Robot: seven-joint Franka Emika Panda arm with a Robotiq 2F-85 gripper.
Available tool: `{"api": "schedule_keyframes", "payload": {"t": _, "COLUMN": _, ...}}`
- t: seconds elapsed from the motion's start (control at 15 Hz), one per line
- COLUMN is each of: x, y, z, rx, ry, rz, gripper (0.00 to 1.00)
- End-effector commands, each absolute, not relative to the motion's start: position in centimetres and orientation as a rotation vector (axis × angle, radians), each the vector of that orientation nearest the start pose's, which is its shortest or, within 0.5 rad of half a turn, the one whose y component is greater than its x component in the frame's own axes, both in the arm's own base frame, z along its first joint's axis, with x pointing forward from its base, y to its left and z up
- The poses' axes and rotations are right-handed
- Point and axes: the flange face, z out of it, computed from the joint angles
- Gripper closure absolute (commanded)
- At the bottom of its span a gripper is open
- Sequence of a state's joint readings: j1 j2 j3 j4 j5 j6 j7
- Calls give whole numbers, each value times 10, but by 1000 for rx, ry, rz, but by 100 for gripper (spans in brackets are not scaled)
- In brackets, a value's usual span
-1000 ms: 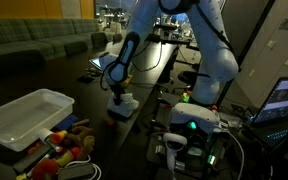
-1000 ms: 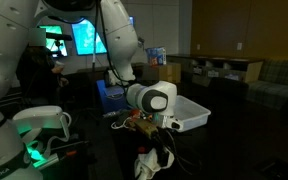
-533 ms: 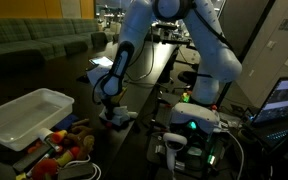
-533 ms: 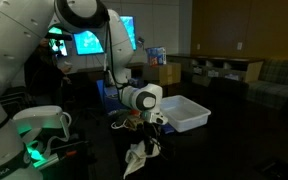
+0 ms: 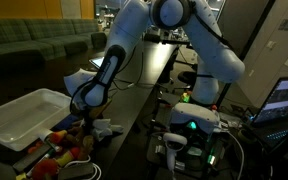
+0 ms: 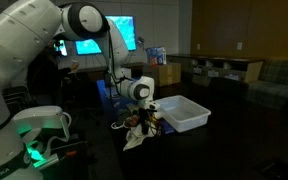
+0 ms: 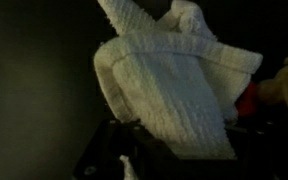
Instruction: Use the towel to sweep all the contents on the table to the left
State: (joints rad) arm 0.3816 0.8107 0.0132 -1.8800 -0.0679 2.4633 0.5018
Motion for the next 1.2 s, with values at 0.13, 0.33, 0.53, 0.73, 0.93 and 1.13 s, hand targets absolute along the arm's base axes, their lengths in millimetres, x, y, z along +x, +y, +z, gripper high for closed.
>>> {"api": "schedule_keyframes", "payload": {"t": 0.13, "x": 561, "y": 306, "z": 68, "rx": -3198, "ry": 82, "rz": 282, "gripper": 97}}
{"api": "schedule_keyframes", "payload": {"t": 0.33, "x": 552, "y": 349, "z": 67, "rx": -3179, "ry": 47, "rz": 269, "gripper": 97}}
{"api": "schedule_keyframes", "payload": {"t": 0.53, "x": 545, "y": 387, "z": 69, "rx": -3144, "ry": 35, "rz": 269, "gripper": 98}}
{"api": "schedule_keyframes", "payload": {"t": 0.73, "x": 540, "y": 413, "z": 83, "rx": -3093, "ry": 7, "rz": 248, "gripper": 97}}
{"api": "schedule_keyframes", "payload": {"t": 0.93, "x": 548, "y": 421, "z": 107, "rx": -3029, "ry": 25, "rz": 226, "gripper": 97}}
{"api": "schedule_keyframes", "payload": {"t": 1.13, "x": 556, "y": 414, "z": 127, "rx": -2982, "ry": 40, "rz": 205, "gripper": 97}}
